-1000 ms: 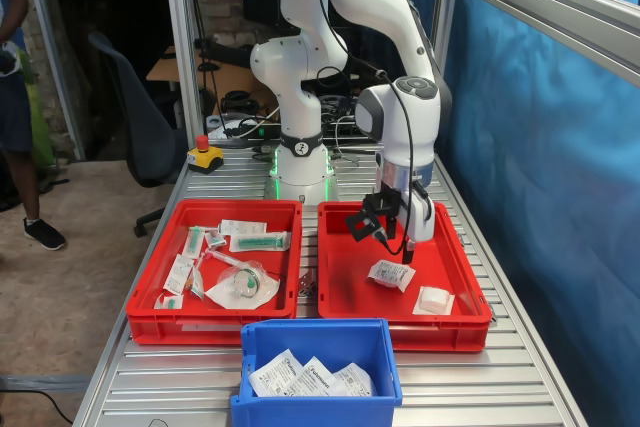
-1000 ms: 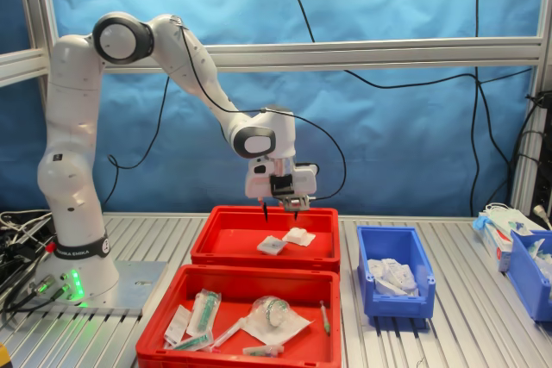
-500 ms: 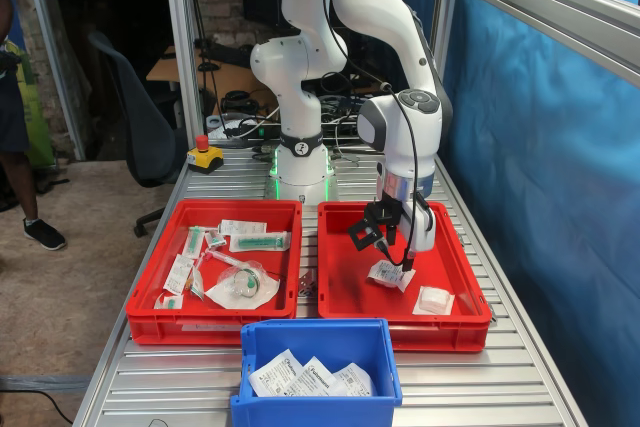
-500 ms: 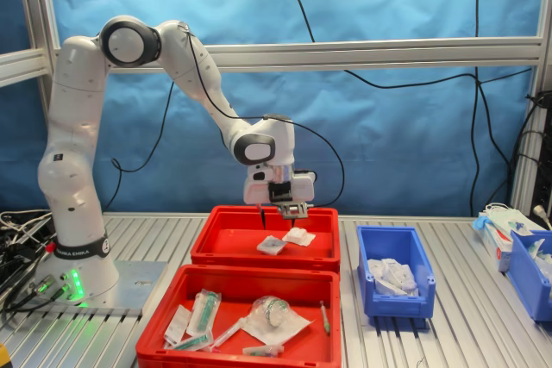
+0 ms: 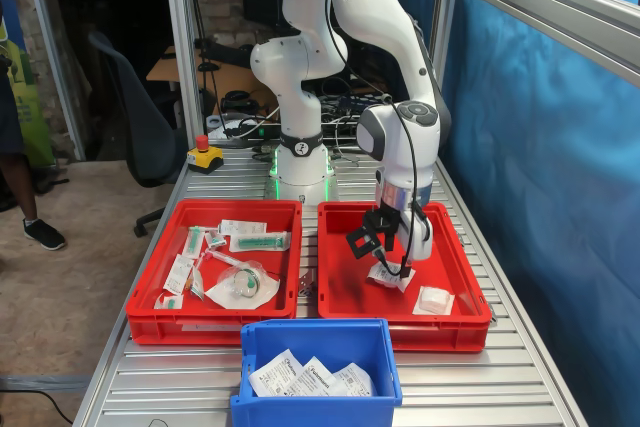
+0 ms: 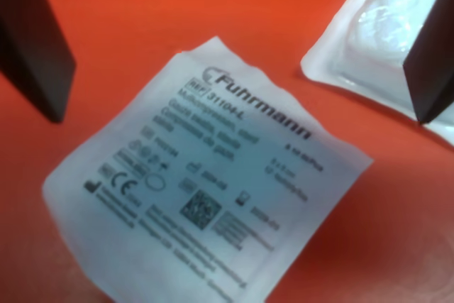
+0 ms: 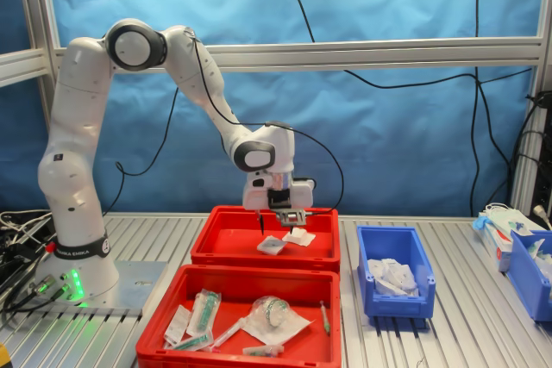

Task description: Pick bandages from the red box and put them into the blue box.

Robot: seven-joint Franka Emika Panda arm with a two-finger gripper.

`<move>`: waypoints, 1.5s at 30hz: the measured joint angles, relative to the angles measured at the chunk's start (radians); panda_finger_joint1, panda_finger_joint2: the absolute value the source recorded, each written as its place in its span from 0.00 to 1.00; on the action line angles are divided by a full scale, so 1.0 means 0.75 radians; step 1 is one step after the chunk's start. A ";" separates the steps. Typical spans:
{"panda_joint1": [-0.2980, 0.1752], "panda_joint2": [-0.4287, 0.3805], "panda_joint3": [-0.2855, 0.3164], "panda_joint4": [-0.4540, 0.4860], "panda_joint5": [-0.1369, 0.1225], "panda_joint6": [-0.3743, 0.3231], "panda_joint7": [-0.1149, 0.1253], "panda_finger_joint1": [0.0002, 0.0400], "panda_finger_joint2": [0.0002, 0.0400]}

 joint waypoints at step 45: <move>0.005 0.172 -0.020 0.098 0.001 0.005 0.000 1.00 1.00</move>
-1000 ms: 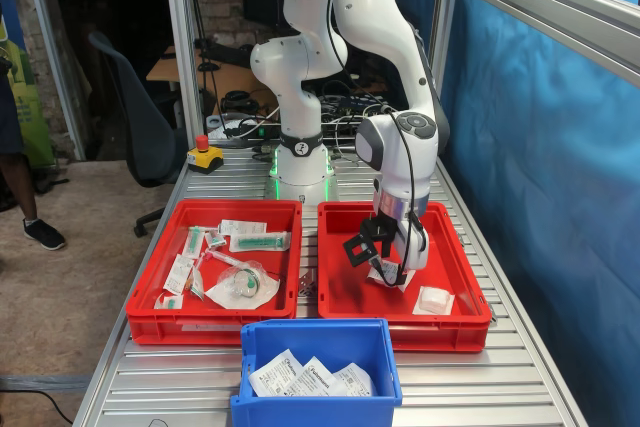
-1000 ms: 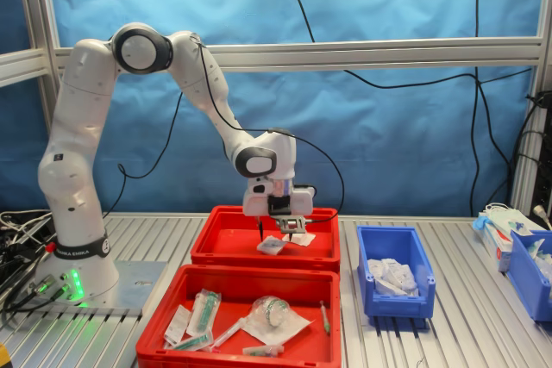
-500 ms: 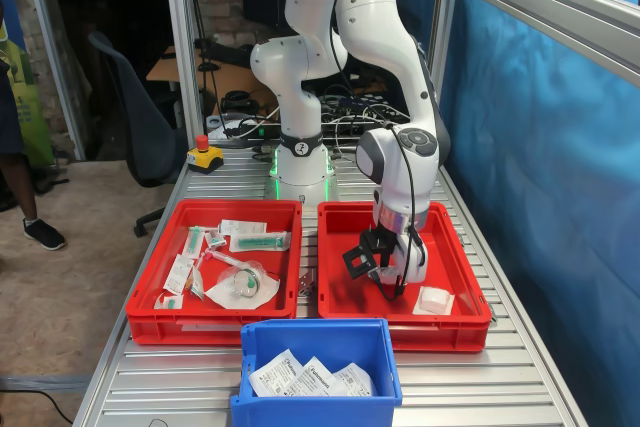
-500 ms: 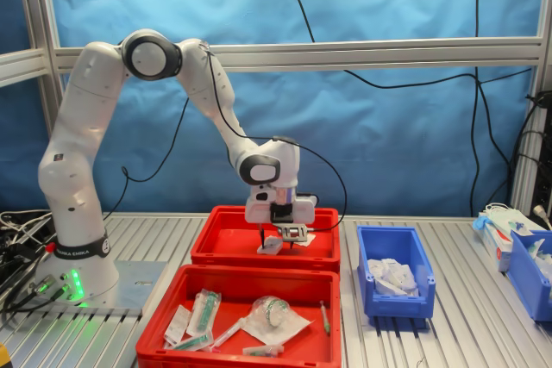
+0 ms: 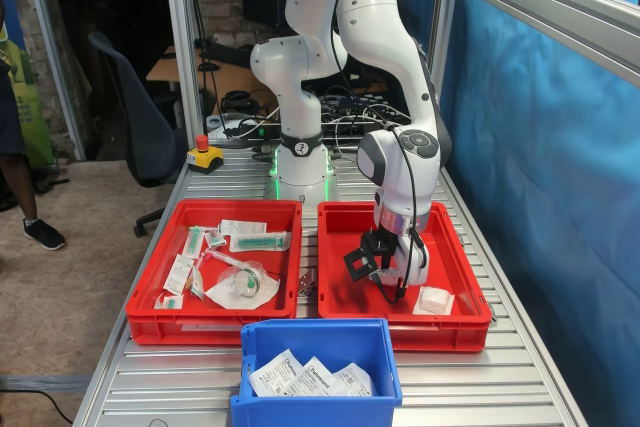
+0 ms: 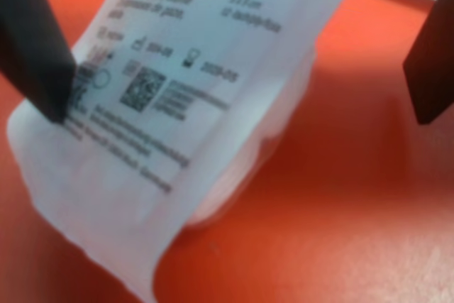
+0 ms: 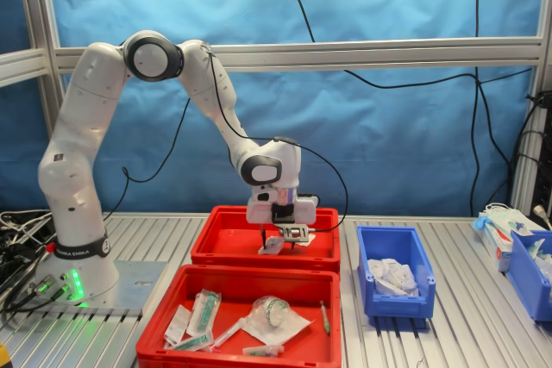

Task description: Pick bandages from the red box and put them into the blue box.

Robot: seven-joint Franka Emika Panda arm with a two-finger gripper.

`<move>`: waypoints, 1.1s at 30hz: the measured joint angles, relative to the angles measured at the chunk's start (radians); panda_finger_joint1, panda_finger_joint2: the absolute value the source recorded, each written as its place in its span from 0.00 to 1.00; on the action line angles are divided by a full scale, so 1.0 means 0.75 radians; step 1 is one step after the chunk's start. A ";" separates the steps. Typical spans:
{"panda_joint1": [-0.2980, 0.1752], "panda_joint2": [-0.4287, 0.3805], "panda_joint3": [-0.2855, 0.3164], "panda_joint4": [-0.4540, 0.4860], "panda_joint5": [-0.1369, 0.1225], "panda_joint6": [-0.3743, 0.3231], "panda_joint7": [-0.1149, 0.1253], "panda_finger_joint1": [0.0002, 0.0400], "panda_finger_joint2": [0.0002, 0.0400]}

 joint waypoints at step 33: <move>0.000 0.002 0.000 0.002 0.000 0.000 0.000 0.46 0.46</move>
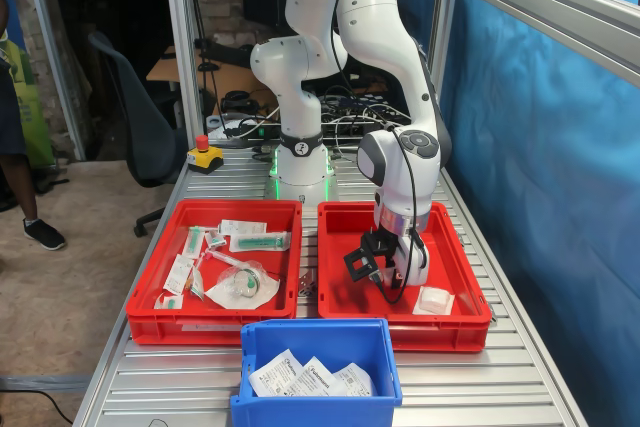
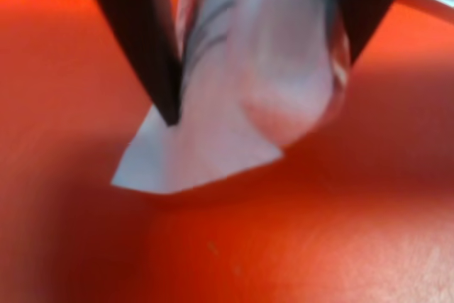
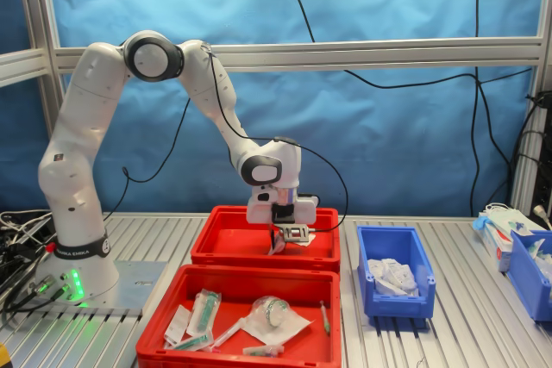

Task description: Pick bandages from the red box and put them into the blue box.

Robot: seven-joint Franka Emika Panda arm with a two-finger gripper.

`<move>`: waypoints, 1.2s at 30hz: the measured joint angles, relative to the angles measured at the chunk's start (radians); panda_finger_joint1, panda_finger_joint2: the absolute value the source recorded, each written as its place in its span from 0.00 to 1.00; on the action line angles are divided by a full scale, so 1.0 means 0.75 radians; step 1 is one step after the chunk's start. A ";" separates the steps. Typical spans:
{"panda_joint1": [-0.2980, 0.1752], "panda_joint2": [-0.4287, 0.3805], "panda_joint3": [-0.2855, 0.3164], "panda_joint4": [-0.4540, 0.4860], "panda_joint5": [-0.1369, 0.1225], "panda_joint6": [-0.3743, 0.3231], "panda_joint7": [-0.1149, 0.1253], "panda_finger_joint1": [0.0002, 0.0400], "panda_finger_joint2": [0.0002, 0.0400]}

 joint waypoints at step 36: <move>-0.003 -0.087 -0.053 0.089 0.000 -0.005 0.000 0.15 0.15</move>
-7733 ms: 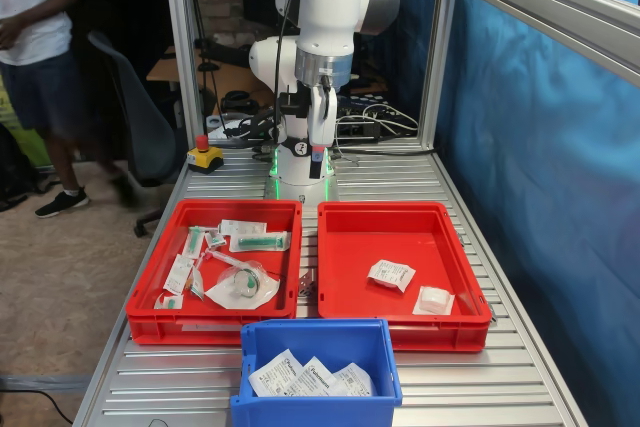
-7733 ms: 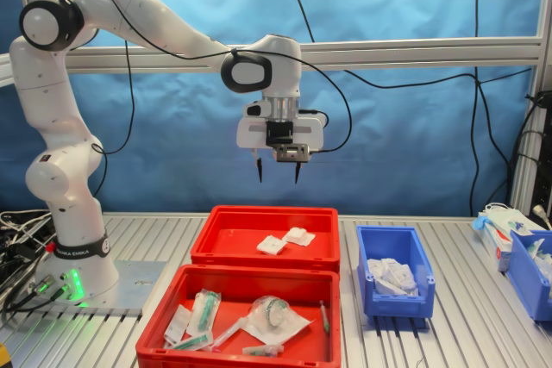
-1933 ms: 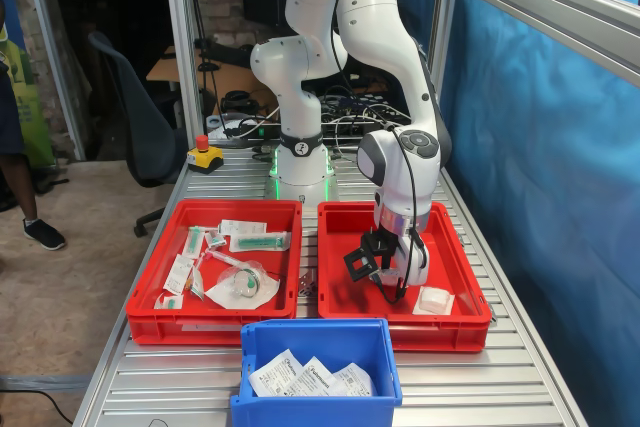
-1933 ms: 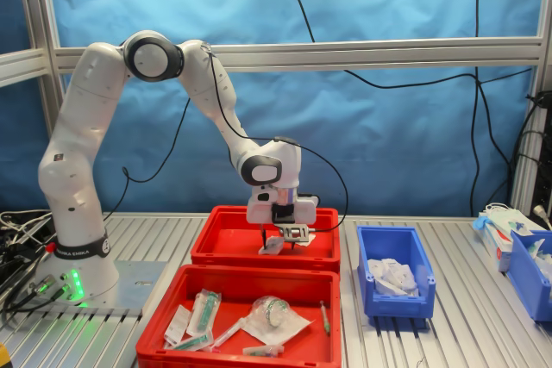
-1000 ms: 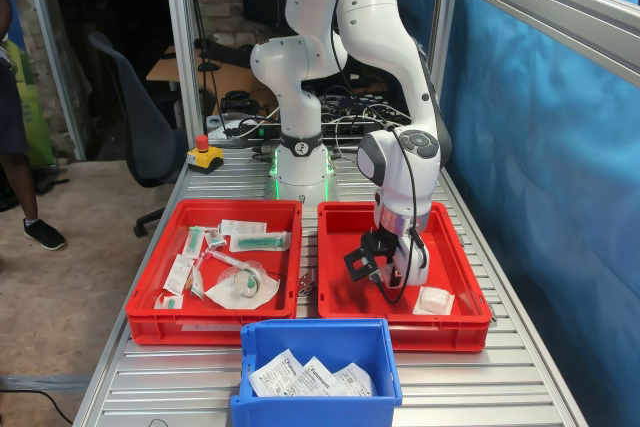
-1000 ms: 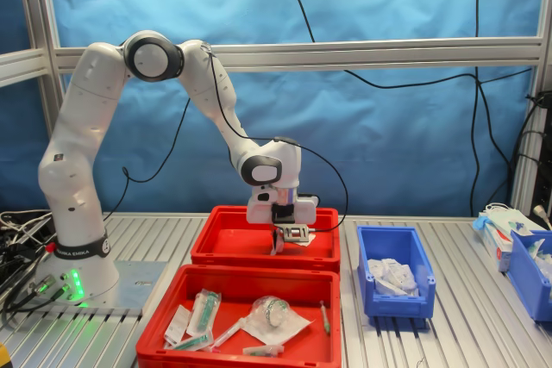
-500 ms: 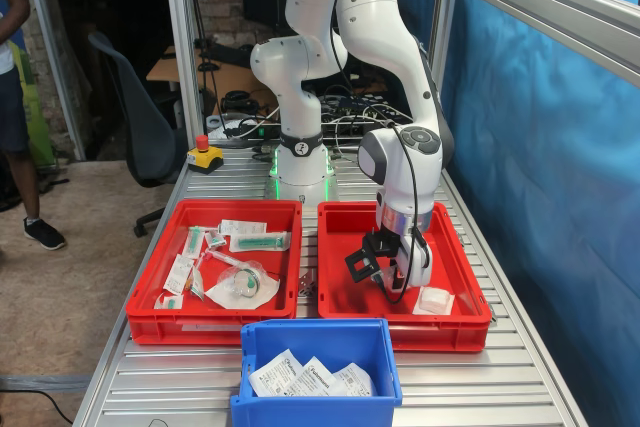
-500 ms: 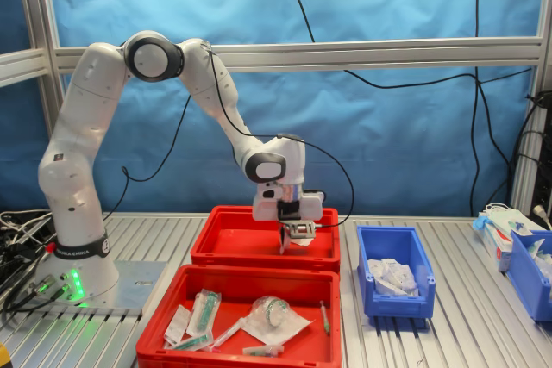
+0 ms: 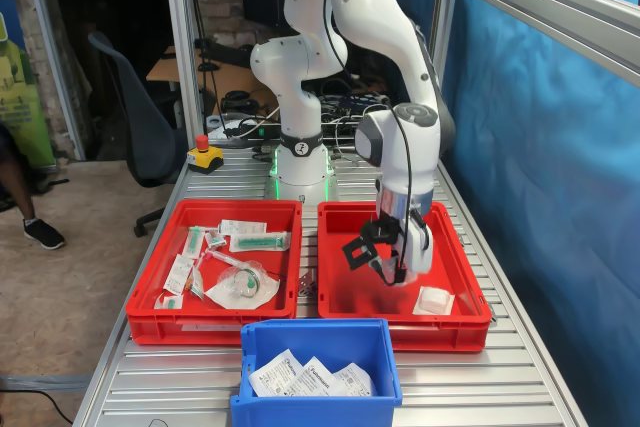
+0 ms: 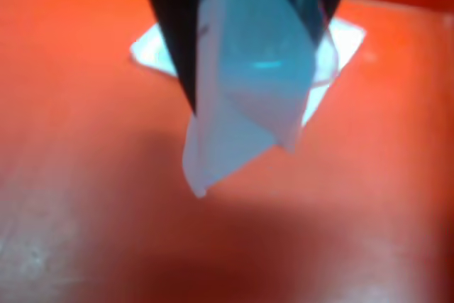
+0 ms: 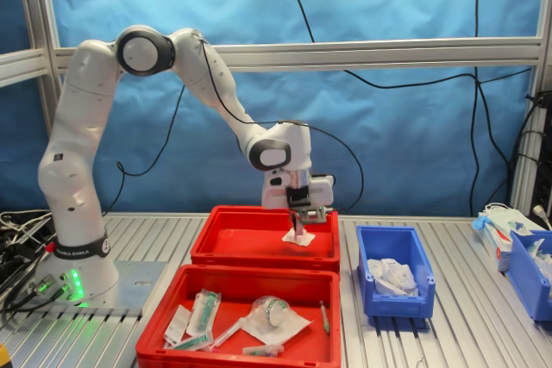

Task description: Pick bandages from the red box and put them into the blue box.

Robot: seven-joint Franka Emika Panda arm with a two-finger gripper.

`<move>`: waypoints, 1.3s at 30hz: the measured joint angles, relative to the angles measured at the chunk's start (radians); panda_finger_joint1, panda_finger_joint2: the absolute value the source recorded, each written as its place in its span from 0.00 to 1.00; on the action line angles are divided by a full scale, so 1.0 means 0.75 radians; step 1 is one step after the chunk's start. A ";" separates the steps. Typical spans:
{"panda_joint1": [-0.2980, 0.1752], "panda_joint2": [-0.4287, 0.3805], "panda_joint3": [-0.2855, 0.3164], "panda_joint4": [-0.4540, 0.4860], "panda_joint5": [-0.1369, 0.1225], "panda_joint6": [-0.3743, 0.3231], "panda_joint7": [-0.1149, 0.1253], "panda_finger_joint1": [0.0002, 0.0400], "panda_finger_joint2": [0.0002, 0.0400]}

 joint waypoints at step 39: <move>-0.385 -0.147 0.078 0.528 0.000 -0.409 0.000 0.15 0.15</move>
